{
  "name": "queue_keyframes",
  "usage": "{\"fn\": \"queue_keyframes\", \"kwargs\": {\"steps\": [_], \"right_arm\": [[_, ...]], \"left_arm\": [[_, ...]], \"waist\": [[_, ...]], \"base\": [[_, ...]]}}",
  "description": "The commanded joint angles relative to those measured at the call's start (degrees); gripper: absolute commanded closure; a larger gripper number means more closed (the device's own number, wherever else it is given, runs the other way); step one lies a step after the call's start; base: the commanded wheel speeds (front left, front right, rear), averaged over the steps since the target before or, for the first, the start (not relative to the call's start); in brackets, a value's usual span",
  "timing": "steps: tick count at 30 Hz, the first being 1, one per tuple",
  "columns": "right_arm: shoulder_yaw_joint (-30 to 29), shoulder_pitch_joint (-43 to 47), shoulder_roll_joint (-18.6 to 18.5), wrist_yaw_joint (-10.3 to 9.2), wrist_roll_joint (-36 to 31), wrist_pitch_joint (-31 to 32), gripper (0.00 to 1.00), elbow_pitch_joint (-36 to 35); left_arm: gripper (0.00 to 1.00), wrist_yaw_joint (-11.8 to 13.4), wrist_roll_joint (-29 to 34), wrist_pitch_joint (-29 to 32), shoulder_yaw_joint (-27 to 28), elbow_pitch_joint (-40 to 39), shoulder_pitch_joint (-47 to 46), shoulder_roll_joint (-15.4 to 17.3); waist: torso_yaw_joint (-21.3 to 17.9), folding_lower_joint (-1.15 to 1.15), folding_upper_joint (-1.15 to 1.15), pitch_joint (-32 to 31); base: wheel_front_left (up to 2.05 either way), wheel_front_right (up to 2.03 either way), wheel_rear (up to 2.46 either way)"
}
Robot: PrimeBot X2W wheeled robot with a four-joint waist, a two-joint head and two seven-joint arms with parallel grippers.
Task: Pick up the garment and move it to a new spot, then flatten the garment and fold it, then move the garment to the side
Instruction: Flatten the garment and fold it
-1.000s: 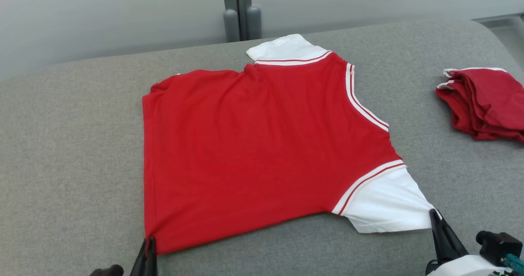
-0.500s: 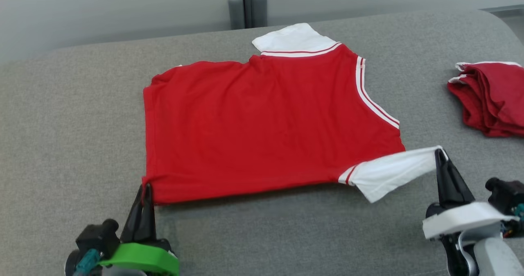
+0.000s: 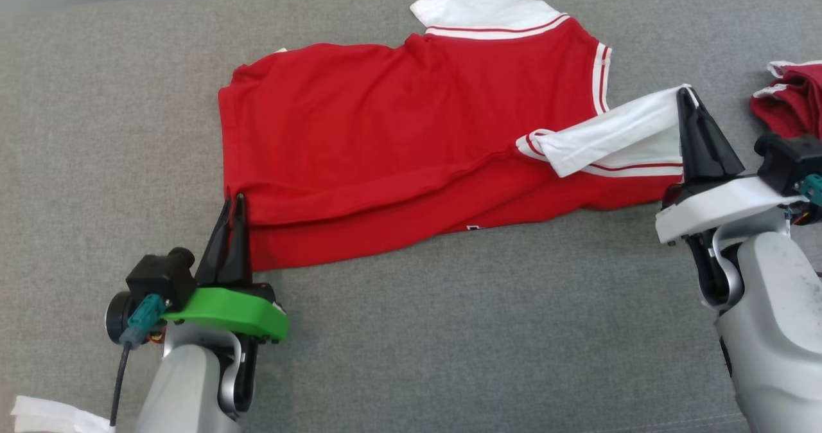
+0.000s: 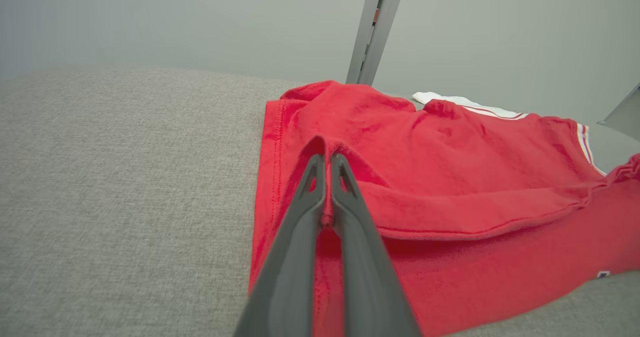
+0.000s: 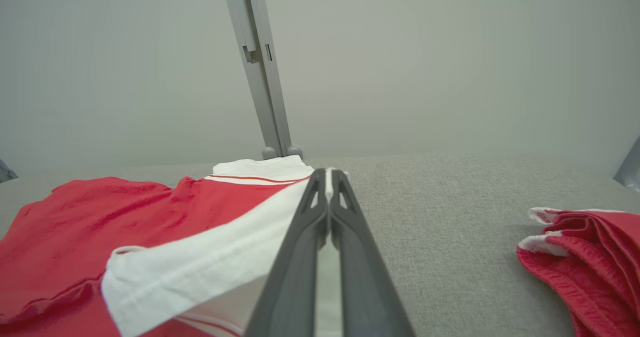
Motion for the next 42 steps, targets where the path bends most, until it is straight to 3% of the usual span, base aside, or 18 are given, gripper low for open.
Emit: {"fn": "queue_keyframes", "kwargs": {"steps": [1,8,9,10,11,20,31,42], "right_arm": [[-0.1,-1.5,-0.3,-0.10,-0.6,-0.2,1.00,1.0],[-0.4,-5.7,0.1,-0.10,-2.5,-0.2,1.00,5.4],[-0.6,-5.8,0.3,-0.10,-2.7,-0.2,0.82,6.0],[-0.6,-6.0,0.5,-0.10,-3.0,-0.2,0.40,6.3],[-0.7,-6.2,0.5,-0.10,-3.1,-0.2,0.00,6.5],[-3.7,-1.0,2.0,-0.10,-6.6,-0.2,0.00,0.5],[-4.1,13.9,4.4,-0.10,-8.3,-0.2,0.00,-1.8],[-3.7,23.0,5.4,-0.10,-7.9,-0.2,0.00,-1.1]], "left_arm": [[1.00,-0.2,0.7,-0.2,0.0,0.5,-1.9,0.3],[1.00,-0.2,0.6,-0.2,0.2,2.9,-4.8,0.3],[0.84,-0.2,0.5,-0.2,0.4,3.2,-4.9,0.3],[0.00,-0.2,0.3,-0.2,0.8,3.4,-5.0,0.3],[0.00,-0.2,0.1,-0.2,1.4,3.2,-5.1,0.4],[0.00,0.8,2.9,-0.2,5.6,-1.4,-0.6,0.3],[0.00,2.2,5.6,-0.2,4.1,-5.1,11.4,0.3],[0.00,4.3,4.7,-0.2,1.6,-6.3,20.5,0.3]], "waist": [[0.9,0.00,0.00,2.1],[1.4,0.00,0.00,3.9],[1.4,0.00,0.00,3.9],[1.4,0.00,0.00,3.9],[1.5,0.00,0.00,3.8],[1.0,0.00,0.00,0.8],[0.1,0.00,0.00,-7.7],[0.1,0.00,0.00,-13.3]], "base": [[0.00,0.00,0.00],[0.00,0.00,0.00],[0.00,0.00,0.00],[0.00,0.00,0.00],[0.00,0.00,0.00],[0.00,0.00,0.00],[0.00,0.00,0.00],[0.00,0.00,0.00]]}}
